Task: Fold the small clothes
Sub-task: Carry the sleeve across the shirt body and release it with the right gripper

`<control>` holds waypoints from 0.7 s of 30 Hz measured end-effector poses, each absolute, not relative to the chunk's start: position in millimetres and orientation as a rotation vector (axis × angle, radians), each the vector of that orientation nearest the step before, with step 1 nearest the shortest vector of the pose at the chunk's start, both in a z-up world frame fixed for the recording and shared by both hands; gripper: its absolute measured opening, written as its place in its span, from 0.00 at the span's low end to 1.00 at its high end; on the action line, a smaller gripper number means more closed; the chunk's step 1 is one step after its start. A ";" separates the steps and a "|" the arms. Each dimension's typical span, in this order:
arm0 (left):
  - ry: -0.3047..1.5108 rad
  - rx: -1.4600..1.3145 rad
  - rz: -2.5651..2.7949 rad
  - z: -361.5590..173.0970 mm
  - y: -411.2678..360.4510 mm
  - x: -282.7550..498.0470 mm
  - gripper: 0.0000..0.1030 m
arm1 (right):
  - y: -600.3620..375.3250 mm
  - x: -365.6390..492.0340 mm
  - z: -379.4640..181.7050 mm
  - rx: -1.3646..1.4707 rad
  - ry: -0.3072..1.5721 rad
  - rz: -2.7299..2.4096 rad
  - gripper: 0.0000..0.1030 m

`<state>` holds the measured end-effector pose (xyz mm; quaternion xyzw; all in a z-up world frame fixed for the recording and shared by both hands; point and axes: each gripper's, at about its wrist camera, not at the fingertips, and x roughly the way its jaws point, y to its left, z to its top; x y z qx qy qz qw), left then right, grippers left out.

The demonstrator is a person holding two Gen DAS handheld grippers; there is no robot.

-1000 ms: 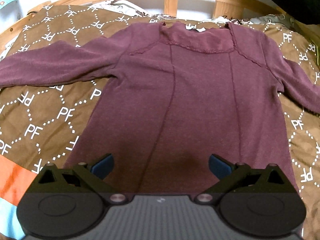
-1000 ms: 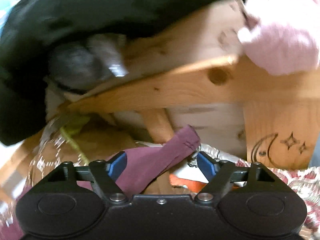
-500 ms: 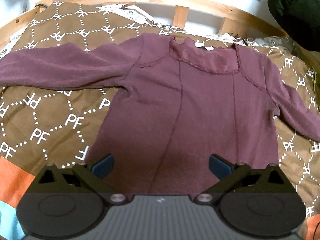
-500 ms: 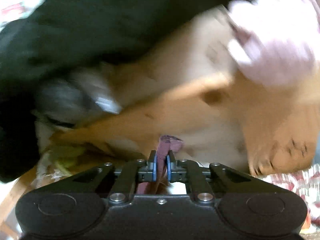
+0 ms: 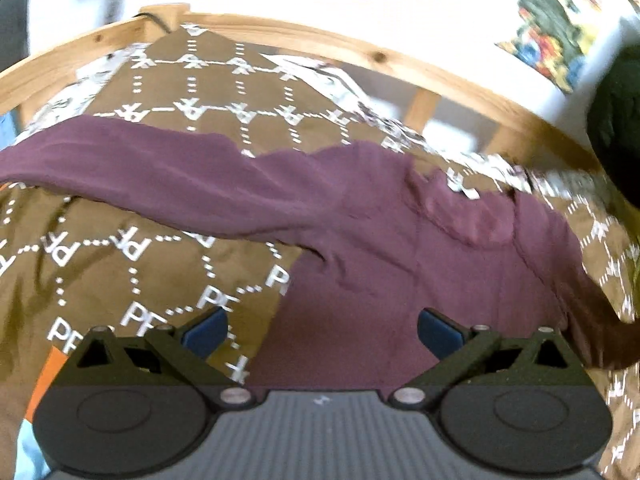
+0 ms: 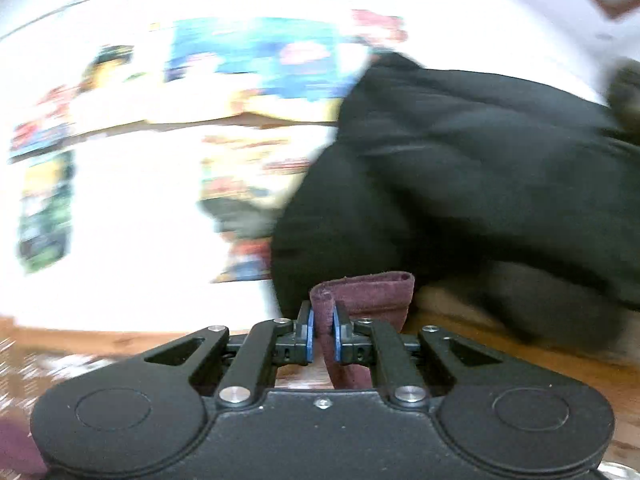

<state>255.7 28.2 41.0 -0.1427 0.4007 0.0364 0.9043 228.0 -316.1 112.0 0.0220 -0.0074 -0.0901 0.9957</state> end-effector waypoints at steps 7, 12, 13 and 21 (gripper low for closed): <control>0.838 -0.351 0.133 30.4 63.8 256.7 1.00 | -194.4 251.5 72.8 -0.174 0.098 0.185 0.09; 0.880 -0.368 0.179 12.8 85.2 255.1 1.00 | -140.0 252.0 20.2 -0.262 0.277 0.372 0.09; 0.881 -0.367 0.189 10.5 88.9 254.3 1.00 | -127.5 246.7 9.0 -0.280 0.310 0.400 0.09; 0.857 -0.418 0.139 3.1 99.5 250.3 1.00 | -107.8 226.9 -48.3 -0.313 0.511 0.527 0.42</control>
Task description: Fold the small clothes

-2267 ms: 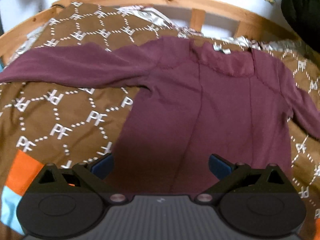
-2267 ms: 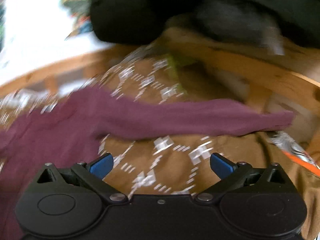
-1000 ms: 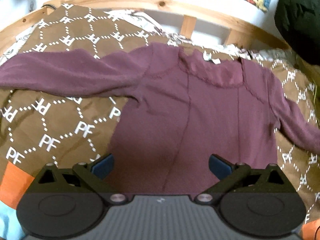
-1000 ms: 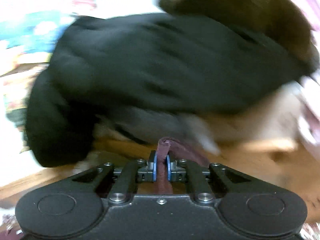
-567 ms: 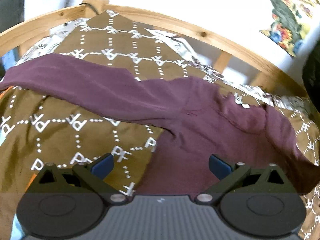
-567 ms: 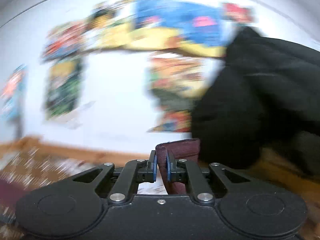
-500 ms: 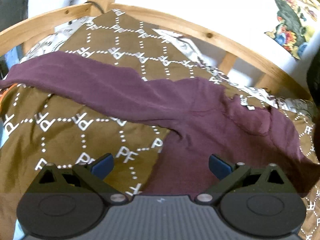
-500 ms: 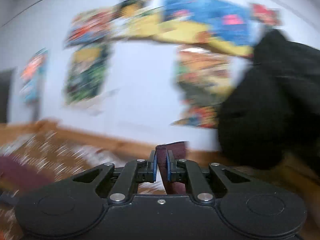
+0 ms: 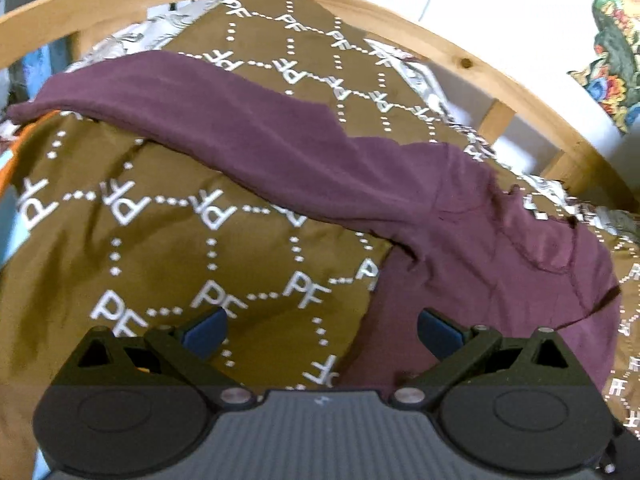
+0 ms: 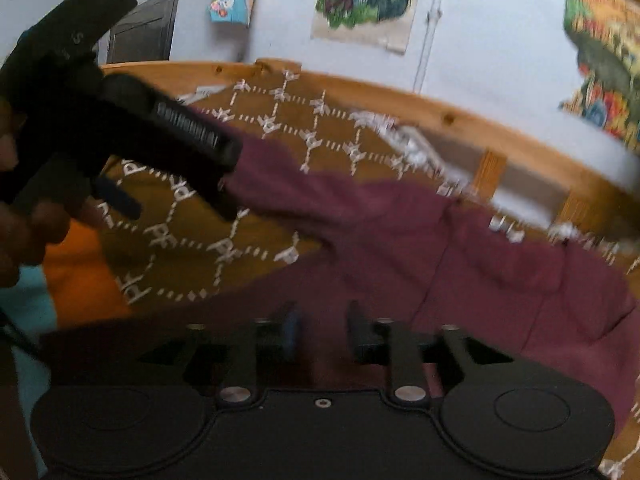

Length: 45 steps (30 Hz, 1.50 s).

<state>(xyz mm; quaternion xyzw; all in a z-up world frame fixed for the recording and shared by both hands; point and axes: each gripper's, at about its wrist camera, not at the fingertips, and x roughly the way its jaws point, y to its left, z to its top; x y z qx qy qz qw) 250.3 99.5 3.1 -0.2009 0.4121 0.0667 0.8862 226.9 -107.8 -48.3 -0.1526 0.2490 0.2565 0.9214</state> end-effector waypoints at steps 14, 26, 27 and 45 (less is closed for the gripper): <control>1.000 -0.144 -0.010 -42.2 18.7 255.3 1.00 | -257.8 275.8 -37.4 -0.210 0.525 0.065 0.95; 1.019 -0.027 0.014 -52.1 -4.9 253.1 1.00 | -350.4 348.0 -46.6 0.003 0.590 -0.051 0.14; 1.019 -0.026 0.013 -51.6 -4.7 254.2 1.00 | -354.2 346.5 -44.1 0.019 0.578 -0.058 0.10; 0.996 -0.025 0.018 -51.9 -7.5 255.7 1.00 | -367.5 354.4 -39.3 0.133 0.618 0.025 0.64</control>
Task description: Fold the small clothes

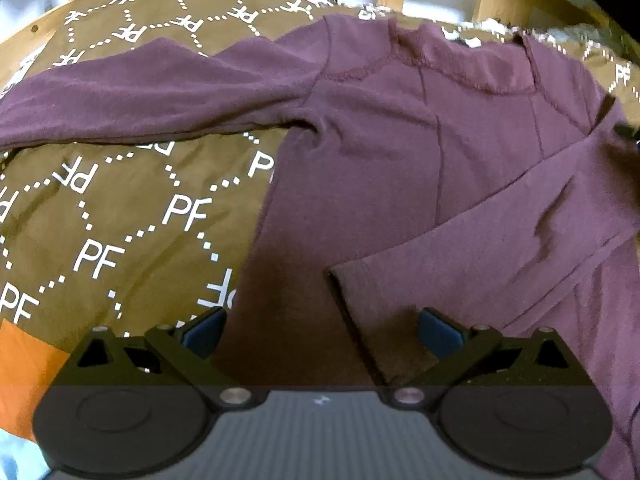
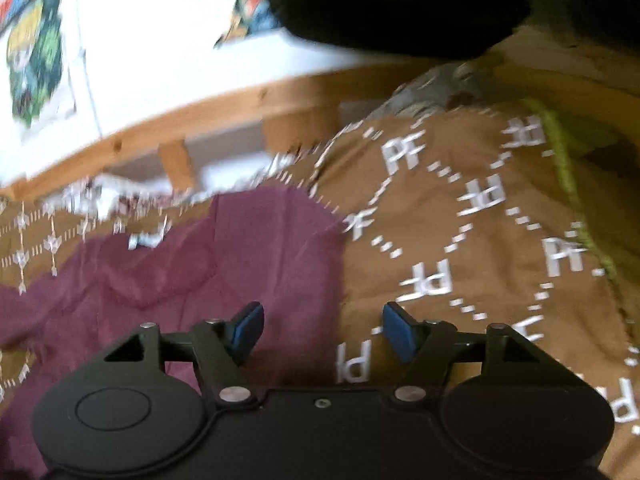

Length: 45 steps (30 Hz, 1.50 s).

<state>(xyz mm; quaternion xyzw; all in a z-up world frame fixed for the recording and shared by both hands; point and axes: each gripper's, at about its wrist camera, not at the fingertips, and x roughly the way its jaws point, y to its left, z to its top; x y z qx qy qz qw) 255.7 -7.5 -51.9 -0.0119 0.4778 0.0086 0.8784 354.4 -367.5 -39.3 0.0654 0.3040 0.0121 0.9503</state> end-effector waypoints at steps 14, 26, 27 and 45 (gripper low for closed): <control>0.960 0.018 0.034 -57.8 -13.5 258.5 1.00 | -388.9 358.5 -46.7 0.136 0.625 -0.080 0.20; 0.946 0.016 0.027 -53.1 -10.2 247.4 1.00 | -351.7 311.4 -71.2 -0.299 0.680 -0.107 0.72; 0.937 0.014 0.023 -50.6 -9.1 243.7 1.00 | -353.4 311.8 -73.2 -0.295 0.674 -0.120 0.77; 0.573 -0.294 0.426 44.0 170.9 207.7 1.00 | -299.1 193.4 -15.9 0.096 0.505 0.181 1.00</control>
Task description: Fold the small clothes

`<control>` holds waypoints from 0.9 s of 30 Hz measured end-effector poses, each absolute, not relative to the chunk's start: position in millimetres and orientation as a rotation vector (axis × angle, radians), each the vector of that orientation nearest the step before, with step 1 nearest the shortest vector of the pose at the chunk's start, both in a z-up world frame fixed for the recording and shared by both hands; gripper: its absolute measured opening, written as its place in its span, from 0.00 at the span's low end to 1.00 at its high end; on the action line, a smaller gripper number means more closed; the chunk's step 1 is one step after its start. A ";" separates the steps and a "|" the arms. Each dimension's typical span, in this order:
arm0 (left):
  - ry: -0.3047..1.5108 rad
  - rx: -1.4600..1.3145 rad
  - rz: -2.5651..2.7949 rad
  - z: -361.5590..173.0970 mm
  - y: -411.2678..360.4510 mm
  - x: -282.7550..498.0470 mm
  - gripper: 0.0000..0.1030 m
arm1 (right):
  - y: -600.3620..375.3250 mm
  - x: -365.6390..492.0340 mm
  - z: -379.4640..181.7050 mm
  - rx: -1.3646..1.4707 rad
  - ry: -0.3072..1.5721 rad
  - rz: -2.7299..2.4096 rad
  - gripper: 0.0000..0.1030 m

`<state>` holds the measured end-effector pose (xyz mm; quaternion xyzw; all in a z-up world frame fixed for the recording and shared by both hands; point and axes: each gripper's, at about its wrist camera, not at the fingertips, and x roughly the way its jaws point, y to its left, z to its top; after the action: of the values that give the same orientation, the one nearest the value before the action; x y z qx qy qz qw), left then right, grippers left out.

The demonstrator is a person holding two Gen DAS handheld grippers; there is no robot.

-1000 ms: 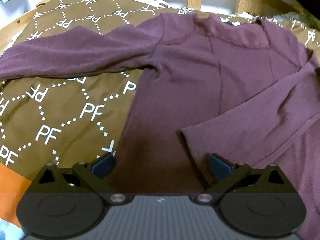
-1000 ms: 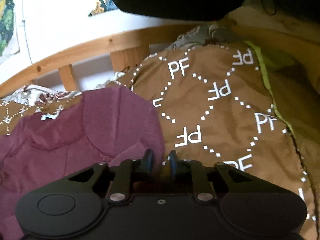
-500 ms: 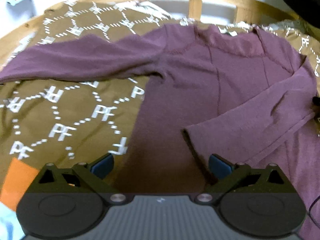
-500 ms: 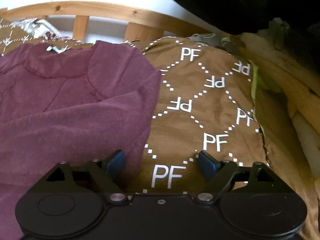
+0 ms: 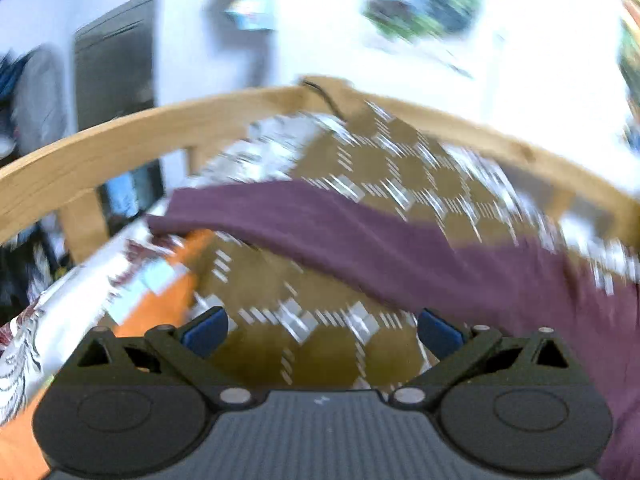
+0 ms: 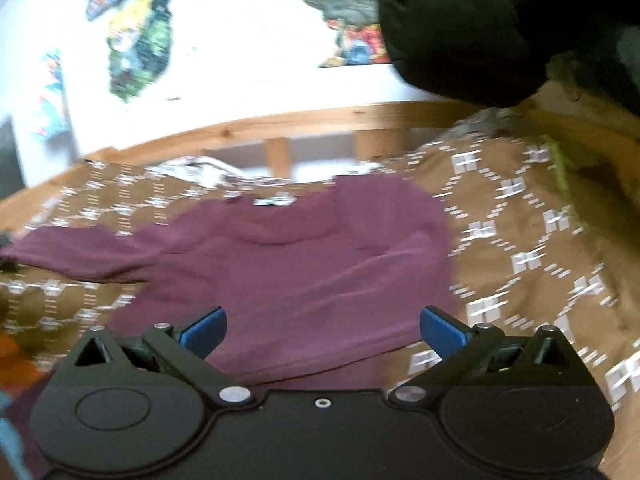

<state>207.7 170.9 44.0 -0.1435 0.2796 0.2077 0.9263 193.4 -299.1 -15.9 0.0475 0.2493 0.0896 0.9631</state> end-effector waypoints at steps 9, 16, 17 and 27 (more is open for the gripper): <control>0.569 -0.537 0.469 40.2 243.2 237.2 0.99 | -249.1 163.9 -41.7 0.188 0.469 0.426 1.00; 0.608 -0.615 0.642 28.2 269.4 275.1 0.68 | -246.6 168.6 -45.4 0.156 0.467 0.453 1.00; 0.619 -0.609 0.659 27.8 272.0 278.0 0.57 | -247.8 170.8 -46.5 0.162 0.474 0.446 1.00; 0.519 -0.582 0.726 23.6 281.1 284.4 0.05 | -260.7 179.9 -59.1 0.223 0.492 0.403 1.00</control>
<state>284.4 281.1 23.6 -0.2776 0.2473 0.3463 0.8613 179.9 -260.7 -59.1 0.1092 0.2412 0.1977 0.9438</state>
